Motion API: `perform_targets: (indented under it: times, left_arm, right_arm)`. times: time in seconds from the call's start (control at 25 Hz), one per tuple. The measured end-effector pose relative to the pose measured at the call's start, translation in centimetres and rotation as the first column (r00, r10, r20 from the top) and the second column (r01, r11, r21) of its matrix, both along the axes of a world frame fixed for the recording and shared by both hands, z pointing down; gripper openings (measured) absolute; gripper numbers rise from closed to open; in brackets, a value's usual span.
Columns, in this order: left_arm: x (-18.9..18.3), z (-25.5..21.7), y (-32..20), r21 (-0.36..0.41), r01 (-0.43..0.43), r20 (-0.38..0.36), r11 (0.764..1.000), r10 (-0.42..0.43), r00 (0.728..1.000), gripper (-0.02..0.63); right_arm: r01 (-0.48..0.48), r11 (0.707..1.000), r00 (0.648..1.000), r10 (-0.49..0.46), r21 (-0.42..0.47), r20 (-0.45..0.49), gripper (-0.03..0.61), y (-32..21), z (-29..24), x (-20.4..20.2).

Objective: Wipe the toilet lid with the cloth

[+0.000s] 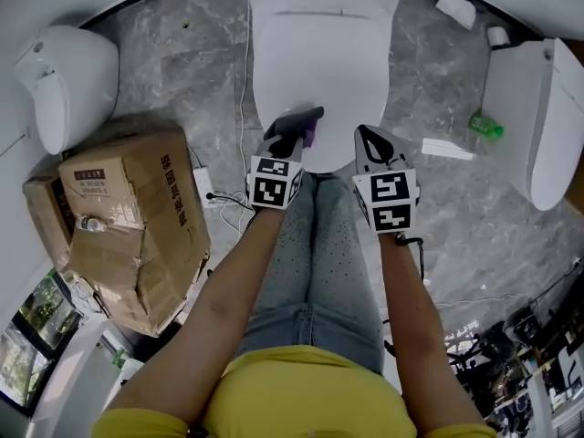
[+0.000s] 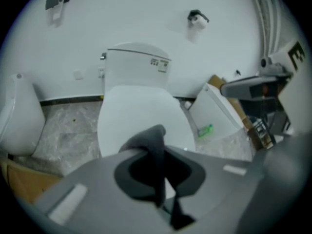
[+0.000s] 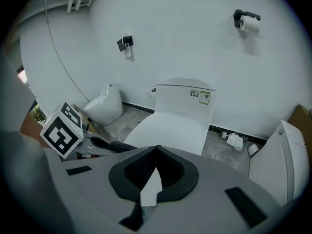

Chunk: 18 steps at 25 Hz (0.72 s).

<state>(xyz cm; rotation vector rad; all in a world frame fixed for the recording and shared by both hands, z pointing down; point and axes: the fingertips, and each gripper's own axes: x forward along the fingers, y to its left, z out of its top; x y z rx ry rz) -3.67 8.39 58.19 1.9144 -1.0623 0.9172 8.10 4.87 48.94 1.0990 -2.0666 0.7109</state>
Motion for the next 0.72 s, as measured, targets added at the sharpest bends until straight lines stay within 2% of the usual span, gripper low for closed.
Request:
perform_targets:
  times: [0.4,0.72]
  left_arm:
    - [1.6,-7.4,-3.8,0.100,0.073,-0.071,0.992,-0.067,0.995,0.018]
    - [2.2,-13.3,-6.2,0.188,0.082,-0.100,0.979,-0.064,0.993,0.018]
  right_arm:
    - [-0.012,0.999,1.000,0.012,0.042,0.000,0.014,-1.1,-4.6,0.7]
    - [-0.022,0.996,1.000,0.021,0.091,0.008,0.014,-2.2,-8.8,0.7]
